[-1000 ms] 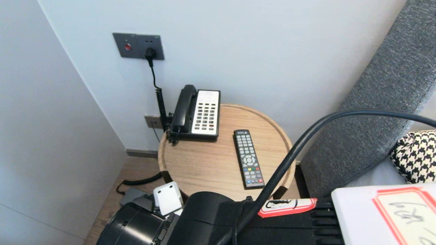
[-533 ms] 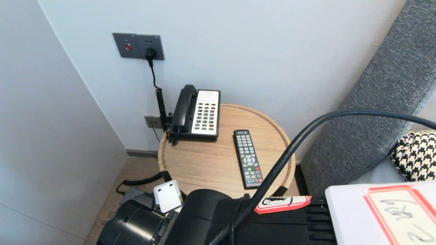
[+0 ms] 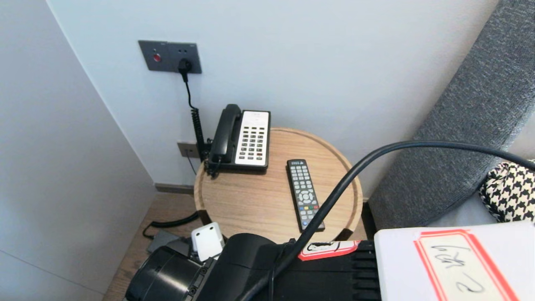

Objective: Take the remote control out of the drawer one by one and place them on the table

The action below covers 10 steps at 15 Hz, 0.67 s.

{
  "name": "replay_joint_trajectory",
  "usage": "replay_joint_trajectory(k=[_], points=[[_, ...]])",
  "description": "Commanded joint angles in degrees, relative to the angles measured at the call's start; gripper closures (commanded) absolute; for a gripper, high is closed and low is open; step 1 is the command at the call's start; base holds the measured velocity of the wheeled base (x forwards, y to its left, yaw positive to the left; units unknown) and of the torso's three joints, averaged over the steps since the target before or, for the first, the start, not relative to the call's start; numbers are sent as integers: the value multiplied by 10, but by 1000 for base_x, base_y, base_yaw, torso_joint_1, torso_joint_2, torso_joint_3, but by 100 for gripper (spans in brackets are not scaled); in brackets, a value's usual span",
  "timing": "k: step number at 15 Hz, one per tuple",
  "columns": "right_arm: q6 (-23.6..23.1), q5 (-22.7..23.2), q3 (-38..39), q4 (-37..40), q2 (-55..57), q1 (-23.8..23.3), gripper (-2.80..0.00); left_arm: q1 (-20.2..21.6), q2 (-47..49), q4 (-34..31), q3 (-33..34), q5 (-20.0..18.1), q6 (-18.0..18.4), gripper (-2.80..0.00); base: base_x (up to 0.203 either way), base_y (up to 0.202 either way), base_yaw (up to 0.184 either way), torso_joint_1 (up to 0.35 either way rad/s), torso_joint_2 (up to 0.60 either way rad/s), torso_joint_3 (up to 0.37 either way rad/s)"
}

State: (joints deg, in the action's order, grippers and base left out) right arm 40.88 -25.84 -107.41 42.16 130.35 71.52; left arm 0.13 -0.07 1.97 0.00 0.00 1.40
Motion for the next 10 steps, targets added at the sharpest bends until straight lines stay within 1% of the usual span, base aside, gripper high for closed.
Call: replay_joint_trajectory(k=[1, 10], points=[[2, -3, -1, 1, 12, -1, -280, 0, 0, 0, 5, 0, 0, 0, 0, 0, 0, 0, 0, 0], [2, -3, -3, 0, 32, -8, -280, 0, 0, 0, 7, 0, 0, 0, 0, 0, 0, 0, 0, 0]])
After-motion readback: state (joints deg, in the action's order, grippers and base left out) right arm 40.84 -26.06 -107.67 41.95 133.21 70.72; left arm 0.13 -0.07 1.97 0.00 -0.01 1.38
